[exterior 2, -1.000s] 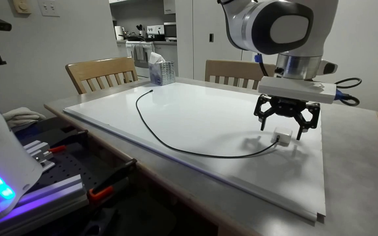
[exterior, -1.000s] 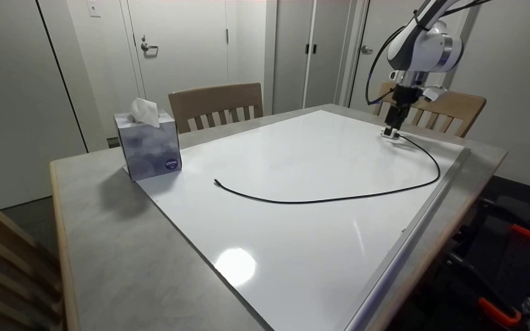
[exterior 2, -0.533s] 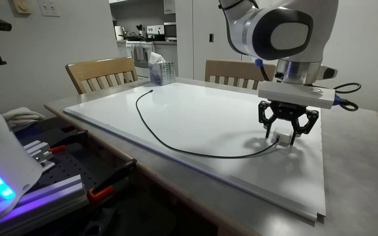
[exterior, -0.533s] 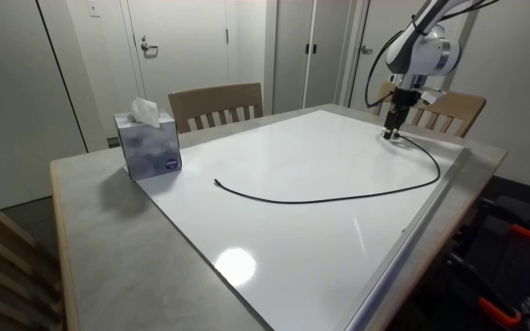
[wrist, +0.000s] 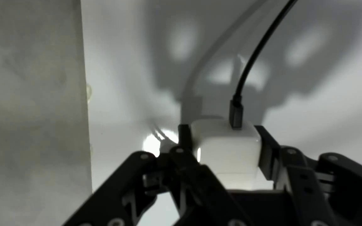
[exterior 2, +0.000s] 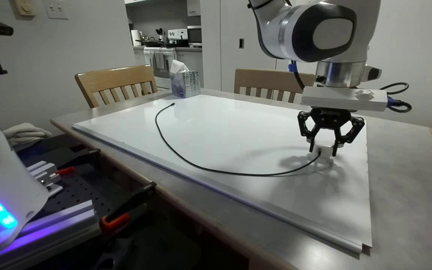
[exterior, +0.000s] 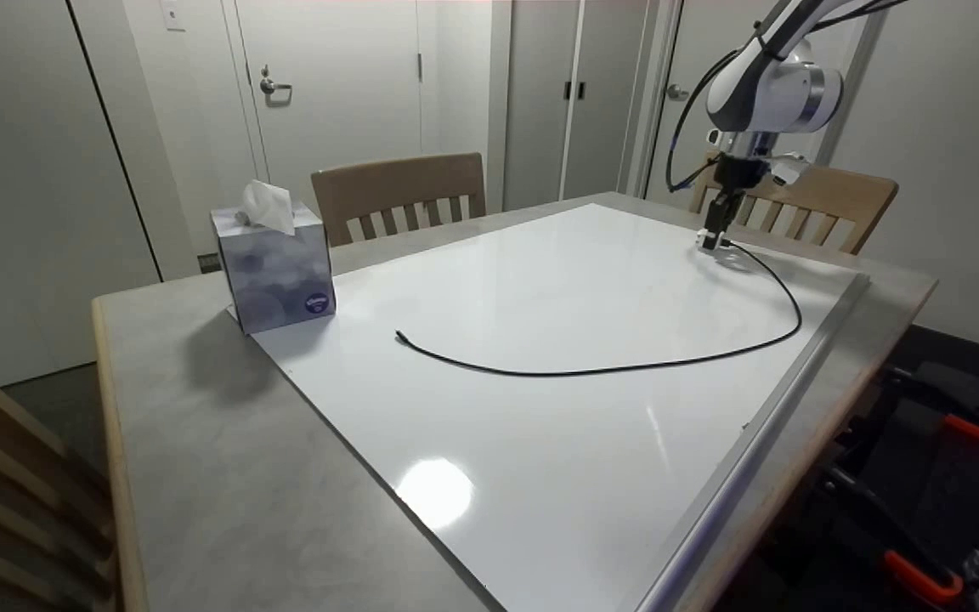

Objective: Wrap up the charger neatly into a circle

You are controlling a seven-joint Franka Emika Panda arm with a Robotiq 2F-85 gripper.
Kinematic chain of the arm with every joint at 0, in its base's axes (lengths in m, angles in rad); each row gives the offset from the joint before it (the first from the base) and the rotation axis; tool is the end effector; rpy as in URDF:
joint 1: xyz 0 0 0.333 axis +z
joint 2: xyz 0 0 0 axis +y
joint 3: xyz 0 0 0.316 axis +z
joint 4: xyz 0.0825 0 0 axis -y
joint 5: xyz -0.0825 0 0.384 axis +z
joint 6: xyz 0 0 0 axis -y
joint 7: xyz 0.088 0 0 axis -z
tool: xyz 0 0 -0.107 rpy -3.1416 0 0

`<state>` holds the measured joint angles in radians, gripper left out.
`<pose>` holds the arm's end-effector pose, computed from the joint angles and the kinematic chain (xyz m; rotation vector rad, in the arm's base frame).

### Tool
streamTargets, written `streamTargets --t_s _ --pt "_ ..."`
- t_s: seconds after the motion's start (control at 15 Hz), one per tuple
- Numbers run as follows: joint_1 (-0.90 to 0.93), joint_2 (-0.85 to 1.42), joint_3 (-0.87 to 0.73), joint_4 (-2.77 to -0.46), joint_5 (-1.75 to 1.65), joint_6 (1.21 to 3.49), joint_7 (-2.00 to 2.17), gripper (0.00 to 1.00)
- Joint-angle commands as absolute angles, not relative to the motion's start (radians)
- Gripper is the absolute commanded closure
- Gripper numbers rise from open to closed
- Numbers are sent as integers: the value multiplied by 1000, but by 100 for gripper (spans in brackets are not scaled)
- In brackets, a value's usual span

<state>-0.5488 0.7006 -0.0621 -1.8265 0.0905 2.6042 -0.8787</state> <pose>0.5342 -0.3734 0.1561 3.0767 0.3212 0.1008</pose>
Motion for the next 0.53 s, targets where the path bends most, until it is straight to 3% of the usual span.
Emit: streamTargets --t_s 0.0,0.4,0.47 --pt "-543 707 -22 -1777 30 2574 -987 75" --pt "-517 702 28 -1758 55 2576 -1116 75" --pt "-510 701 34 -1754 60 2575 -1120 50"
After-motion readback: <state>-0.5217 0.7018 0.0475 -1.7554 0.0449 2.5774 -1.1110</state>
